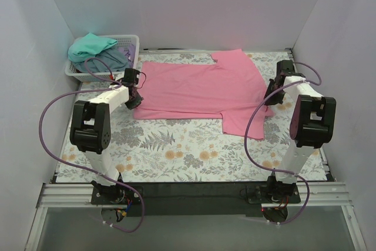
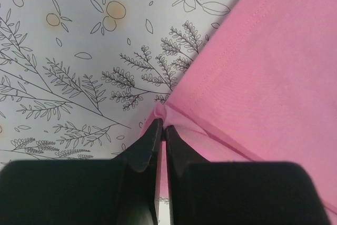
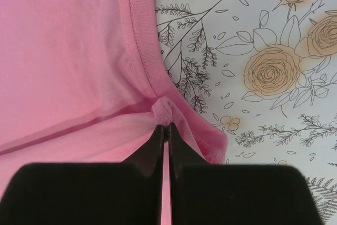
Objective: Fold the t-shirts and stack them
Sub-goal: Fold the tshirt
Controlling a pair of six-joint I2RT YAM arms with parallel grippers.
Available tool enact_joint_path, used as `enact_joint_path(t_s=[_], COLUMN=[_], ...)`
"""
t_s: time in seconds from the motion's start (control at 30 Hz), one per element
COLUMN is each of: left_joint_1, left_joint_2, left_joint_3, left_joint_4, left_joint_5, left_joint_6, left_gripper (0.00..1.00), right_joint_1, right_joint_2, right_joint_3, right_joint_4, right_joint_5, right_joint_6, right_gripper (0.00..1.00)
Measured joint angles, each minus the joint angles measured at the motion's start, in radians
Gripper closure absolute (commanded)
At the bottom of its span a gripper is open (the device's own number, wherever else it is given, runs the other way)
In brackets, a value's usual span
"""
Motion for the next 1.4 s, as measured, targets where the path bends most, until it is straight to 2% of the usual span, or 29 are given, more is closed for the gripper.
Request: enact_joint_path(t_s=[0.5, 0.57, 0.67, 0.73, 0.87, 0.9, 1.1, 1.27, 1.4], left_joint_1=[0.0, 0.0, 0.0, 0.002, 0.003, 0.003, -0.011, -0.051, -0.079], left_joint_2=[0.04, 0.04, 0.04, 0.04, 0.027, 0.019, -0.142, -0.338, -0.438], left_joint_3=[0.0, 0.0, 0.0, 0.0, 0.0, 0.0, -0.006, -0.097, -0.2], left_joint_4=[0.027, 0.028, 0.031, 0.031, 0.026, 0.025, 0.008, 0.008, -0.005], left_joint_5=[-0.01, -0.01, -0.011, -0.013, -0.013, -0.013, -0.021, -0.024, -0.019], left_joint_6=[0.004, 0.005, 0.013, 0.02, 0.028, 0.029, 0.044, 0.049, 0.052], left_gripper=[1.0, 0.92, 0.78, 0.73, 0.57, 0.56, 0.44, 0.43, 0.43], right_joint_1=[0.004, 0.004, 0.004, 0.004, 0.004, 0.004, 0.025, 0.122, 0.253], right_joint_2=[0.031, 0.043, 0.051, 0.051, 0.039, 0.029, -0.161, -0.342, -0.404], right_joint_3=[0.038, 0.038, 0.036, 0.036, 0.035, 0.029, -0.072, -0.196, -0.281], right_joint_4=[0.015, 0.015, 0.016, 0.018, 0.019, 0.021, 0.028, 0.041, 0.042], right_joint_5=[-0.002, 0.001, 0.005, 0.008, 0.015, 0.017, 0.04, 0.076, 0.088], right_joint_6=[-0.005, -0.005, -0.003, -0.006, -0.016, -0.021, -0.024, -0.022, -0.022], right_gripper=[0.99, 0.95, 0.85, 0.75, 0.62, 0.58, 0.48, 0.48, 0.48])
